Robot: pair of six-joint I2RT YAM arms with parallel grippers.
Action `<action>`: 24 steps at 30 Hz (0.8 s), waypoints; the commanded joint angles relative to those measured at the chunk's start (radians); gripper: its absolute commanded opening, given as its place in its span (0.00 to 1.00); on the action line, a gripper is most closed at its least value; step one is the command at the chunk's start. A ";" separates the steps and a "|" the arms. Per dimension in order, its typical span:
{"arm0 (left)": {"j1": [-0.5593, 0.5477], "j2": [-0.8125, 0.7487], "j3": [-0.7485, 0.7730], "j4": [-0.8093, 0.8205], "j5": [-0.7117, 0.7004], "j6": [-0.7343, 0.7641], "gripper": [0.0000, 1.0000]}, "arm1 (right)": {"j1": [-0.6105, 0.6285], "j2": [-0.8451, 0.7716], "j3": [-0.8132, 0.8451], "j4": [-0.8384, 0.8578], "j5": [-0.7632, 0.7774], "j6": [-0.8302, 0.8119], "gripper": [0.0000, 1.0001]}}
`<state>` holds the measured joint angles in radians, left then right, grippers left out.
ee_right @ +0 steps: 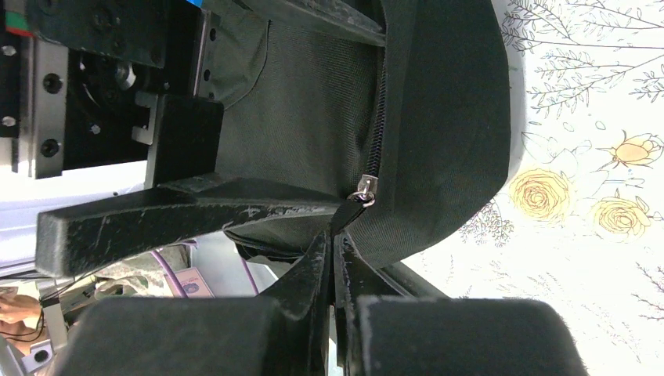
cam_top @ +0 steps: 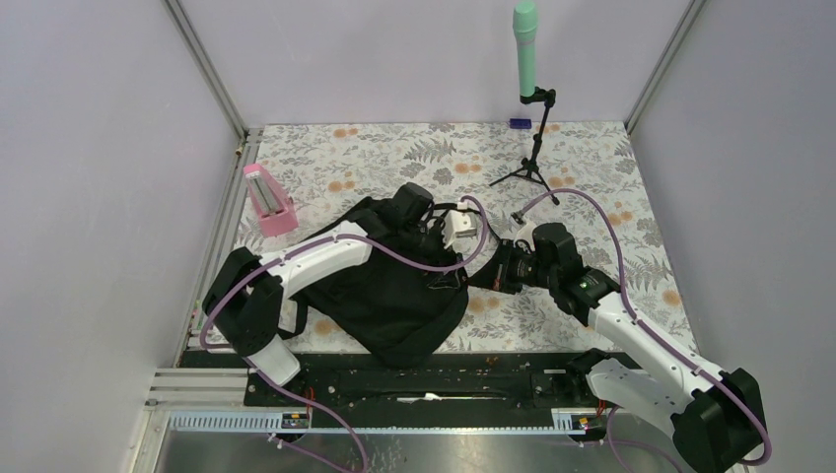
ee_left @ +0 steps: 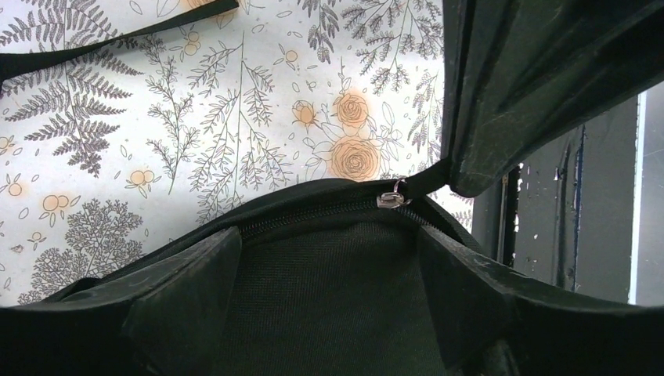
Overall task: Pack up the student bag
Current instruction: Zip the student bag at the center of the board.
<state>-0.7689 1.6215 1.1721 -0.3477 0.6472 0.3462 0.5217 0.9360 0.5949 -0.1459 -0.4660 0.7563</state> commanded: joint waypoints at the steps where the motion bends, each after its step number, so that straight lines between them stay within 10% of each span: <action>1: -0.007 0.029 0.052 0.017 -0.010 0.029 0.75 | 0.004 -0.037 0.008 0.037 -0.053 0.004 0.00; 14: -0.017 0.074 0.107 -0.031 -0.035 0.004 0.00 | 0.004 -0.049 -0.017 0.037 -0.014 0.003 0.00; 24: 0.013 0.093 0.138 0.123 -0.191 -0.231 0.00 | -0.016 0.047 0.102 0.026 0.144 -0.035 0.00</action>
<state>-0.7895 1.7092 1.2507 -0.3698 0.5774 0.2447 0.5205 0.9405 0.5854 -0.1463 -0.3862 0.7551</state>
